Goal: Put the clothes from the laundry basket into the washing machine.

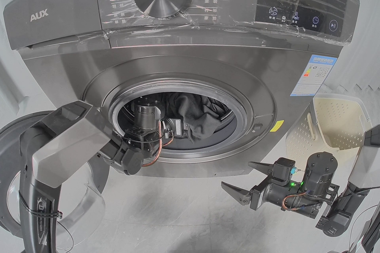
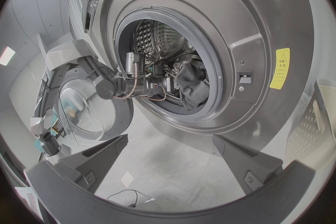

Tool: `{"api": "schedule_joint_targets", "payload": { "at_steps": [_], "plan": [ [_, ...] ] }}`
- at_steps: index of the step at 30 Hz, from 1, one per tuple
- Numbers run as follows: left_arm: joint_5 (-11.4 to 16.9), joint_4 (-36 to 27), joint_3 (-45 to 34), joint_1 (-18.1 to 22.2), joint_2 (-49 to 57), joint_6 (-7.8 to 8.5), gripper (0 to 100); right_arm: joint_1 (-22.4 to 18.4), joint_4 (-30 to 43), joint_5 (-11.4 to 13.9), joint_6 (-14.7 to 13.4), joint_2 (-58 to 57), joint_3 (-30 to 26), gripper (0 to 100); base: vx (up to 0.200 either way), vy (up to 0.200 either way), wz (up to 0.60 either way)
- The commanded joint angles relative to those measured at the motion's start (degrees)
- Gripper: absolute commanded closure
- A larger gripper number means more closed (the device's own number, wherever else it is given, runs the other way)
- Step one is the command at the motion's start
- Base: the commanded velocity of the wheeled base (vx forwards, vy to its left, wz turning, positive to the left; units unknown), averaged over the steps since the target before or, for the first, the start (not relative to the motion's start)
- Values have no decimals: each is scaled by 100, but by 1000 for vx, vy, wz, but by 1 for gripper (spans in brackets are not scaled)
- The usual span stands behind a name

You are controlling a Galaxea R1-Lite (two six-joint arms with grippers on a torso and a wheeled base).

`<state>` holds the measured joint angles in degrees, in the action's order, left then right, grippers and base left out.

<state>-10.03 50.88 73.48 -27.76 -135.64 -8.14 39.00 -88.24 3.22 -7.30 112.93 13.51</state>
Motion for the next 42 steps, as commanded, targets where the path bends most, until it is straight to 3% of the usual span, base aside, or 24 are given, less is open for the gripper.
{"api": "schedule_joint_targets", "payload": {
  "at_steps": [1,6,9,18,29,34,35,37,40,42],
  "plan": [
    [256,-8,-950,-169,838,296,0,3,-1,-5,1,1,3,0,0,0,0],
    [537,1,-1548,-336,1058,542,0,11,-1,-5,1,1,12,0,0,0,0],
    [669,18,-1680,-441,1066,603,0,3,-1,-5,1,1,12,0,0,0,0],
    [1188,132,-1565,-713,1014,595,0,3,-1,-5,1,1,12,0,0,0,0],
    [1109,642,-511,-652,3,542,0,3,-1,-5,1,1,12,0,0,0,0],
    [828,774,34,-608,-296,516,0,11,-1,-5,1,9,12,0,0,0,0],
    [704,871,245,-599,-428,507,100,11,-1,3,1,9,12,0,0,0,0],
    [555,897,535,-582,-542,480,100,11,-1,-5,1,1,12,0,0,0,0],
    [116,862,1309,-467,-858,208,100,11,-1,-5,1,9,3,0,0,0,0],
    [-104,800,1739,-344,-1025,129,100,11,-1,3,1,9,12,0,0,0,0]
  ]
}}
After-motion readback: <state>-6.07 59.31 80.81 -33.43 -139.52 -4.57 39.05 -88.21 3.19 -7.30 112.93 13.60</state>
